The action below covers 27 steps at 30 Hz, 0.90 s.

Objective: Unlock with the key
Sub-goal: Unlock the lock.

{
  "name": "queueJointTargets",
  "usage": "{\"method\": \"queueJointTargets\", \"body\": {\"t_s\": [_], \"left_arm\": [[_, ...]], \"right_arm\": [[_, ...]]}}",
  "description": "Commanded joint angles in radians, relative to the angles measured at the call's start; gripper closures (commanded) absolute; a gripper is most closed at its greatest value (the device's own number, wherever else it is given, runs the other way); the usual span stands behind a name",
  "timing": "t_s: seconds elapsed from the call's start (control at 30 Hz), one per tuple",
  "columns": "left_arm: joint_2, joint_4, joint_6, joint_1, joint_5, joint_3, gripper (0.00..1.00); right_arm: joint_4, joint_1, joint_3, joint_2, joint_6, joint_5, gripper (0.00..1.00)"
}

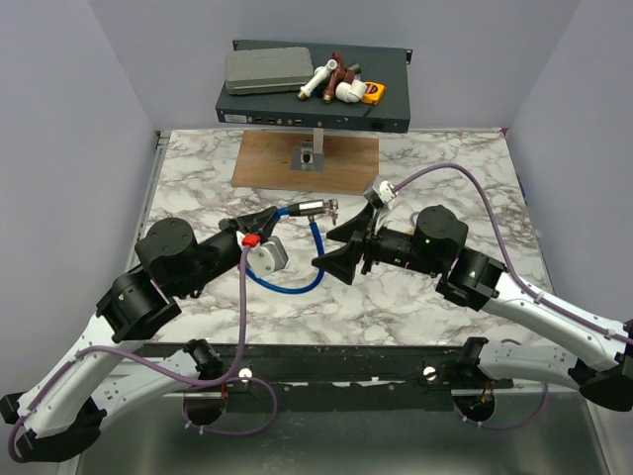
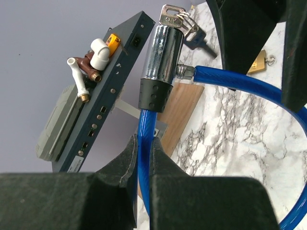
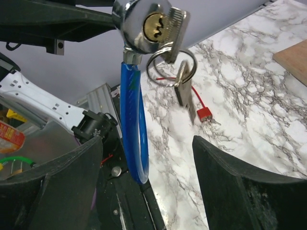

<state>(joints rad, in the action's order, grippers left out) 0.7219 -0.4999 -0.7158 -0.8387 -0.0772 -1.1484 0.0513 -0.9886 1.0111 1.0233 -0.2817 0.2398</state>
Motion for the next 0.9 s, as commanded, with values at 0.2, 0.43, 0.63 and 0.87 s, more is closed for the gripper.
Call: {"method": "queueJointTargets", "body": {"t_s": [0.2,0.43,0.63,0.87], "left_arm": [[-0.026,0.021,0.077,0.010,-0.065,-0.062,1.00],[-0.038,-0.110,0.214,0.052,-0.378,-0.114,0.59],[-0.003,-0.209,0.299,0.097,-0.545,-0.164,0.26],[0.105,-0.333,0.360,0.358,-0.766,-0.258,0.16]], "right_arm": [[-0.140,-0.004,-0.017,0.018,0.001,-0.043,0.67],[-0.136,-0.006,-0.032,-0.024,0.127,0.013,0.99],[-0.128,-0.006,-0.055,-0.060,0.218,0.118,0.99],[-0.078,-0.005,-0.043,-0.094,0.266,0.183,0.99]]}}
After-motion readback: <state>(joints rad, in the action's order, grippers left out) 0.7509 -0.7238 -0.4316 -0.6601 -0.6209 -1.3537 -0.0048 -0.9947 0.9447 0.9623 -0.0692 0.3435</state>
